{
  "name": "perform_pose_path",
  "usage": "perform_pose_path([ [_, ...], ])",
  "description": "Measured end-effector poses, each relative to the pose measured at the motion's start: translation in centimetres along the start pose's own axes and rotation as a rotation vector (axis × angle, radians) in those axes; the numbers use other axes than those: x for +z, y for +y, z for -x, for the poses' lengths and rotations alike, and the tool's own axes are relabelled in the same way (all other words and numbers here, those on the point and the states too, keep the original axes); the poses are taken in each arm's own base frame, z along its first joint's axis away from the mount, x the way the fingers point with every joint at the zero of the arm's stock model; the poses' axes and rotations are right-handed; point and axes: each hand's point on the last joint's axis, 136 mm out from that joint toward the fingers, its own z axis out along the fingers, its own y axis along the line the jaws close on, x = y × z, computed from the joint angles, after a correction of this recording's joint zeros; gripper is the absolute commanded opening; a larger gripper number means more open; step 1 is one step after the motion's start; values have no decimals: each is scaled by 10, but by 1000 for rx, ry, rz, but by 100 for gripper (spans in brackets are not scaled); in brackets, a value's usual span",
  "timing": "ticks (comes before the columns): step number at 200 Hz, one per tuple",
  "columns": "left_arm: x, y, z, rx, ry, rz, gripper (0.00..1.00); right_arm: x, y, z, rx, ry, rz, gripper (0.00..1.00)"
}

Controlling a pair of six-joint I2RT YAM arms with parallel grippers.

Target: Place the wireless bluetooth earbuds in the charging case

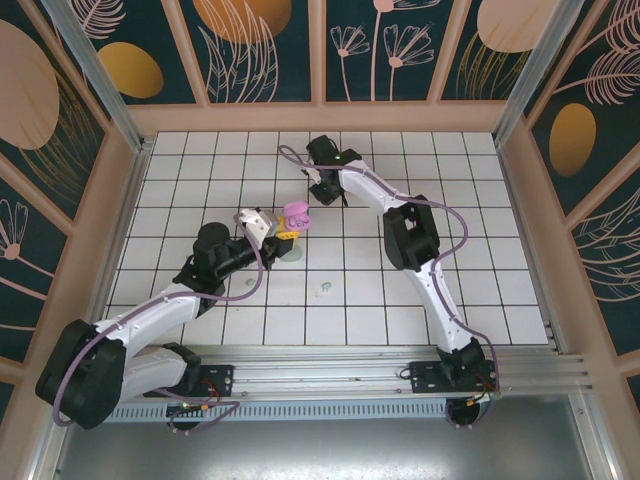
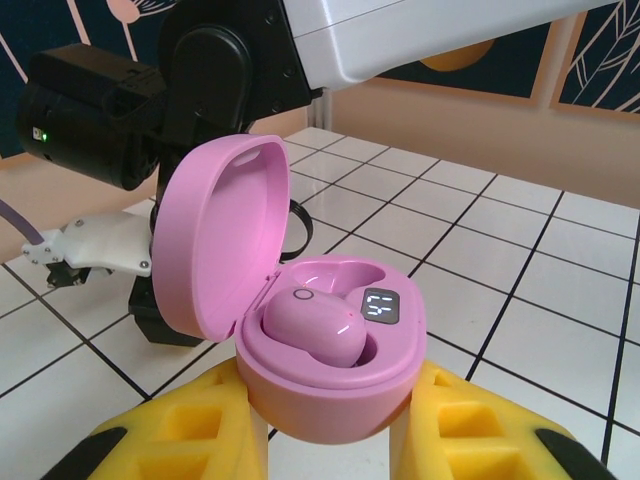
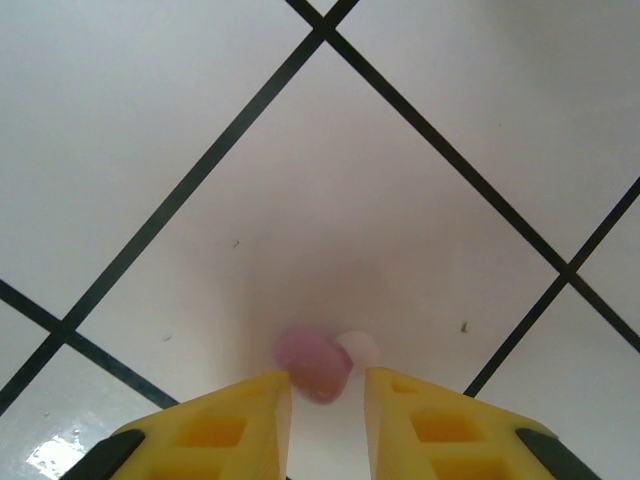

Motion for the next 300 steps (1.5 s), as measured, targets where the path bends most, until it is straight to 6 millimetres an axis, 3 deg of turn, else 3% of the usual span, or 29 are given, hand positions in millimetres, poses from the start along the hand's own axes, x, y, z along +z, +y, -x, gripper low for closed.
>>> perform_pose_path([
  [79,1,-2,-1,0,0,-13,0,13,-1,-1,-33,12,-21,25],
  [153,4,-1,0,-2,3,-14,0,12,-1,1,-16,5,-22,9],
  [211,3,0,2,1,-2,-13,0,6,-1,0,106,-10,55,7],
  [259,-3,-3,14,13,-28,-12,0,-33,0,-6,219,-49,167,5],
  [300,-9,-5,19,16,-31,-12,0,-96,-2,-9,310,-156,243,6],
])
